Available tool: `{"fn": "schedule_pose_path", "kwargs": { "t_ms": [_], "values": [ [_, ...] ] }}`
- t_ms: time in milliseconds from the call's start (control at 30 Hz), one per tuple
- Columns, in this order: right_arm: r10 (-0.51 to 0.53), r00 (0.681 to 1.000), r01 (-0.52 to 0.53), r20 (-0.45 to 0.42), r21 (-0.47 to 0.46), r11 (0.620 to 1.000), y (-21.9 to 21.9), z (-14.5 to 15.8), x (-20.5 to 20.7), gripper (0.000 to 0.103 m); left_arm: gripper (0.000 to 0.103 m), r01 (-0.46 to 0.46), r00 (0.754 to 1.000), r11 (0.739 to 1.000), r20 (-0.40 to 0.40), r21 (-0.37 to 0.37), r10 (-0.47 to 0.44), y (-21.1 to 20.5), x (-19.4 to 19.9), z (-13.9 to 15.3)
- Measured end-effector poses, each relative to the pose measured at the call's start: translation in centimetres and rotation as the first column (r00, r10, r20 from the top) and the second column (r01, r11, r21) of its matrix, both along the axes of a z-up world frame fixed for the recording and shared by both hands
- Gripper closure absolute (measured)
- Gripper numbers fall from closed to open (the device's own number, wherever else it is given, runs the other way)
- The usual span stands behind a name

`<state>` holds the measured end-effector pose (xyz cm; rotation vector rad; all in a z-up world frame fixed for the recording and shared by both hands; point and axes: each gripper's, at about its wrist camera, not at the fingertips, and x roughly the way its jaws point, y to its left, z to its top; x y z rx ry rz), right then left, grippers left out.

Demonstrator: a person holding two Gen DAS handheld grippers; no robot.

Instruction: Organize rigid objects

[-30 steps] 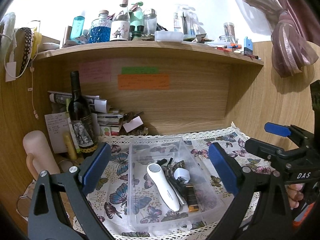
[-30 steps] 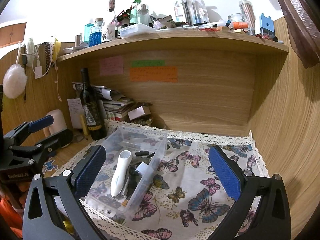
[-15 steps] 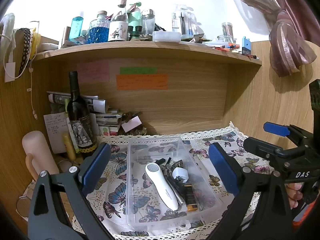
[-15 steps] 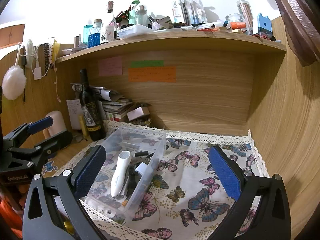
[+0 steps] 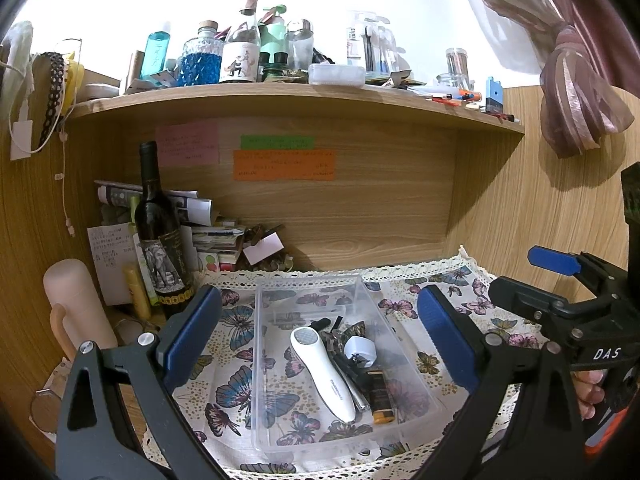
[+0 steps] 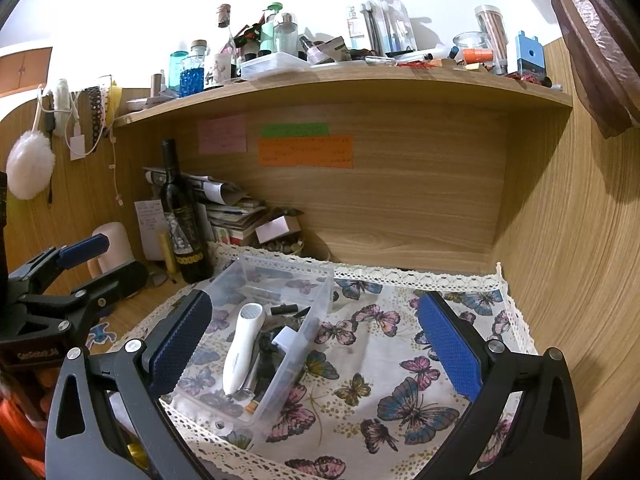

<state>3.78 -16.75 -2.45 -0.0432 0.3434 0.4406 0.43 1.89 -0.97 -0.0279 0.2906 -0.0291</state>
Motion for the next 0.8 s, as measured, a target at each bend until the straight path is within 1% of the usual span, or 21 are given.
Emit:
{"fn": "schedule_pose_path", "kwargs": {
  "t_ms": [200,367,800],
  "values": [
    [0.000,1.000,0.000,0.000,-0.001,1.000,0.02,0.02,-0.01,0.000,0.004,-0.004,1.000,1.000,0.002,-0.007,0.004,0.04,0.04,0.16],
    [-0.001,1.000,0.001,-0.002,-0.002,1.000,0.05,0.07,0.06,0.000,0.004,0.017,1.000,1.000,-0.010,-0.008,-0.017,0.03,0.31,0.03],
    [-0.001,1.000,0.001,-0.008,-0.003,1.000,-0.05,-0.16,0.45,0.000,0.004,0.024,0.999,0.999,-0.026,-0.029,-0.025,0.32,0.80,-0.51]
  ]
}}
